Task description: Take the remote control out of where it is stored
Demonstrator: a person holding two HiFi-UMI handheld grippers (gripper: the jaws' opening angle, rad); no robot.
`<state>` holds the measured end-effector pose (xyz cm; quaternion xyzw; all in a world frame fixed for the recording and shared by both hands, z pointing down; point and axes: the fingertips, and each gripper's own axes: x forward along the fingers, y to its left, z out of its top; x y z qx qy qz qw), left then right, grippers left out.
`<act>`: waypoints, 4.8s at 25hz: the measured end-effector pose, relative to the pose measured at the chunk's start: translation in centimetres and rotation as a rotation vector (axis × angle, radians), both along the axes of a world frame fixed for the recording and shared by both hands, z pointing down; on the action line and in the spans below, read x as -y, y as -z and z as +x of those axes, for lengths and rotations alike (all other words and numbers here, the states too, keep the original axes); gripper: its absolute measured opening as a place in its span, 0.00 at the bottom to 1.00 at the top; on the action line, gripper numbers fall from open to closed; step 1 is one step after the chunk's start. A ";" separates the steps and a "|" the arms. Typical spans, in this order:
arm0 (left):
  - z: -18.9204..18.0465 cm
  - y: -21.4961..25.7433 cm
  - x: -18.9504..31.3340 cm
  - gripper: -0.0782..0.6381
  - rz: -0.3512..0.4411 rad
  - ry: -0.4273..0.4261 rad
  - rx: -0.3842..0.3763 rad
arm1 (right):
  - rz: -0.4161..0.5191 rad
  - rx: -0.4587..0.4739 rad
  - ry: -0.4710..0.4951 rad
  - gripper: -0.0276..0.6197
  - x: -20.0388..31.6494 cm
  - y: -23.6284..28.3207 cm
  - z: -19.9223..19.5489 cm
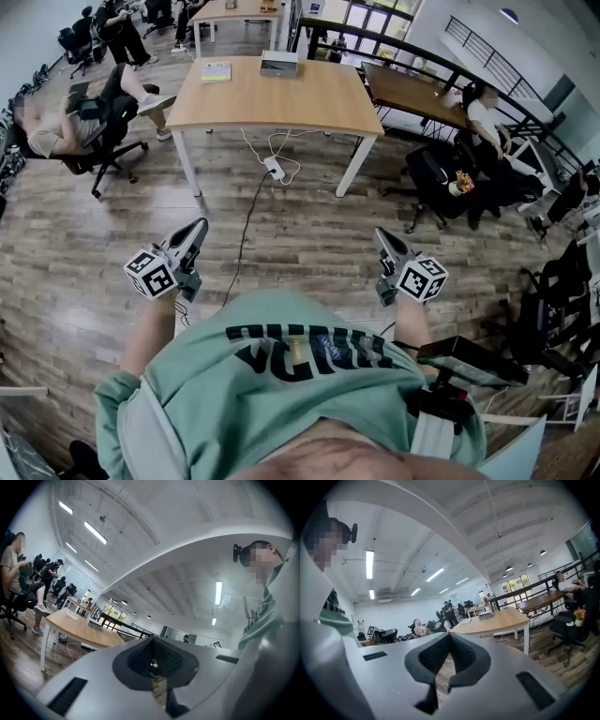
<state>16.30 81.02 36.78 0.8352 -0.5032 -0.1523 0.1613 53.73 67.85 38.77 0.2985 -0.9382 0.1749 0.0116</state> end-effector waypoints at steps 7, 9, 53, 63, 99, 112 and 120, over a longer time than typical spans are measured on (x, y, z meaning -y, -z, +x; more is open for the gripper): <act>6.7 0.0 1.9 0.11 -0.014 -0.032 0.009 | -0.022 0.021 -0.007 0.04 0.5 -1.3 6.8; 8.7 -0.2 2.6 0.11 -0.024 -0.042 0.010 | -0.029 0.031 -0.004 0.04 1.0 -1.7 8.6; -28.0 -5.5 16.0 0.11 -0.038 -0.047 -0.085 | -0.045 -0.100 0.150 0.04 18.5 0.1 -33.6; -24.7 -3.8 26.4 0.11 -0.052 0.052 -0.012 | -0.050 -0.033 0.297 0.04 31.7 -1.7 -33.4; -27.1 -1.3 60.0 0.11 0.011 -0.209 -0.003 | -0.022 0.012 0.006 0.04 59.0 1.4 -31.1; -42.6 -4.1 62.8 0.11 -0.018 -0.129 -0.089 | -0.044 -0.084 0.092 0.04 64.1 1.9 -47.7; -45.7 -6.9 65.6 0.11 -0.066 -0.056 -0.115 | -0.062 -0.079 0.184 0.04 69.6 0.3 -52.6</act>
